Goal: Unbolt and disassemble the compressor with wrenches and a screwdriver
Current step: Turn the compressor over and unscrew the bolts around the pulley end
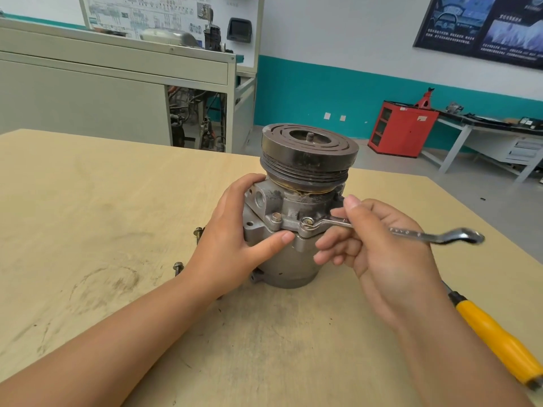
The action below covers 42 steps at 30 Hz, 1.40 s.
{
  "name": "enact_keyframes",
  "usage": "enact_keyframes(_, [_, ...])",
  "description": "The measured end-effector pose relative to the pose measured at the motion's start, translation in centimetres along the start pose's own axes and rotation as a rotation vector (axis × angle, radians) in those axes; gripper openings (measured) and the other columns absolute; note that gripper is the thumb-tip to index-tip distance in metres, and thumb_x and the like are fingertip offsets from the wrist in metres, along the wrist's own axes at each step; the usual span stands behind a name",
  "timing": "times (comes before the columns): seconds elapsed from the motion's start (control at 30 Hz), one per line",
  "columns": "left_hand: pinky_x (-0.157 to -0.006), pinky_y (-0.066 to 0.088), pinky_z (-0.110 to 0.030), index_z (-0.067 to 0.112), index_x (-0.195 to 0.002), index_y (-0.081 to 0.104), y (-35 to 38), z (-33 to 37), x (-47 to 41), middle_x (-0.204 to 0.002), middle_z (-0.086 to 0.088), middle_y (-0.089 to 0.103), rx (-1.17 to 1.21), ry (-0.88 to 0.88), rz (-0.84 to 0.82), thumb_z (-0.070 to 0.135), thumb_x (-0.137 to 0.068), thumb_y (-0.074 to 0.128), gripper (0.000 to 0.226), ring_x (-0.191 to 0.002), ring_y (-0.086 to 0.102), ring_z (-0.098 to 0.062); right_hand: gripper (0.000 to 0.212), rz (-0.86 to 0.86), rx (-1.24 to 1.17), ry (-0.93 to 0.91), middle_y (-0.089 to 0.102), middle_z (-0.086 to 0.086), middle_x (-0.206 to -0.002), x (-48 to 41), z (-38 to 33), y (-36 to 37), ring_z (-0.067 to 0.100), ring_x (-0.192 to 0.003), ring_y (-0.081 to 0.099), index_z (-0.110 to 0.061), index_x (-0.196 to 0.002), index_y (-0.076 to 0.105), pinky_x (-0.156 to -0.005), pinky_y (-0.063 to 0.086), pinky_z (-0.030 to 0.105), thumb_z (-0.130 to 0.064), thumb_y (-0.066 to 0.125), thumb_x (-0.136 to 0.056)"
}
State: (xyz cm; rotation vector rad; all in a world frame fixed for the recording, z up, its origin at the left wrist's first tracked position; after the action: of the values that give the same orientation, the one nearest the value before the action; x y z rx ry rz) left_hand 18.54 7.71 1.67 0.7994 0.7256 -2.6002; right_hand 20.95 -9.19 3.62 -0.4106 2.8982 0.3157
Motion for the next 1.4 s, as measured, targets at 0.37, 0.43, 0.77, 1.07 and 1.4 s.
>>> enact_keyframes(0.37, [-0.101,0.044,-0.04,0.065,-0.121,0.022,0.1,0.0,0.0,-0.133,0.014,0.047,-0.015,-0.01,-0.013,0.066,-0.067,0.063,0.068,-0.125,0.044,-0.004,0.022,-0.03,-0.063,0.226,0.047,0.0,-0.042,-3.4,1.3,-0.6,0.005,-0.029,0.036,-0.013,-0.058,0.048,-0.032,0.03,0.013,-0.02,0.069,-0.064])
enact_keyframes(0.43, [-0.101,0.044,-0.038,0.065,-0.122,0.021,0.1,0.0,0.0,-0.133,0.016,0.046,-0.02,-0.005,-0.015,0.066,-0.067,0.062,0.068,-0.125,0.043,-0.002,0.027,-0.025,-0.079,0.171,0.048,0.001,-0.042,-3.3,0.8,-0.7,0.007,-0.03,0.037,-0.013,-0.056,0.045,-0.032,0.03,0.013,-0.015,0.068,-0.07])
enact_keyframes(0.77, [-0.1,0.045,-0.038,0.063,-0.123,0.021,0.0,0.1,0.0,-0.132,0.015,0.045,-0.02,0.015,-0.01,0.064,-0.069,0.062,0.068,-0.124,0.045,-0.003,0.033,0.271,0.076,-0.416,0.068,0.006,-0.057,2.8,-3.7,-0.7,0.02,-0.045,0.066,-0.011,-0.06,0.046,-0.042,0.046,0.019,-0.029,0.068,-0.076])
enact_keyframes(1.07, [-0.101,0.045,-0.032,0.06,-0.126,0.021,0.1,0.0,0.0,-0.133,0.02,0.043,-0.035,0.01,-0.018,0.066,-0.069,0.061,0.07,-0.123,0.043,0.001,0.045,0.278,0.832,-0.869,0.048,0.011,-0.046,6.5,-6.2,2.7,0.027,-0.039,0.042,-0.003,-0.053,0.051,-0.04,0.034,0.036,-0.027,0.073,-0.085])
enact_keyframes(1.4, [-0.1,0.045,-0.039,0.054,-0.129,0.026,0.0,0.0,0.0,-0.132,0.014,0.046,-0.014,0.016,-0.011,0.061,-0.07,0.064,0.07,-0.124,0.045,-0.005,0.033,0.226,0.401,-0.46,0.061,0.007,-0.051,3.6,-3.3,0.2,0.019,-0.043,0.059,-0.011,-0.059,0.048,-0.044,0.044,0.022,-0.016,0.069,-0.084])
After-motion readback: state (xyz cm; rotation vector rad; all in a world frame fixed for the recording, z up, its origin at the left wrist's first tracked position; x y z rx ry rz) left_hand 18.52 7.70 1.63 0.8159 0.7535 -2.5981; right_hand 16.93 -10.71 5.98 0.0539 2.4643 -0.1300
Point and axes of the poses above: each hand's wrist, its own x-axis away from the middle knuckle, its own y-axis out of the palm, z = x × y, the point moved 10 cm from there along -x, towards the middle knuckle
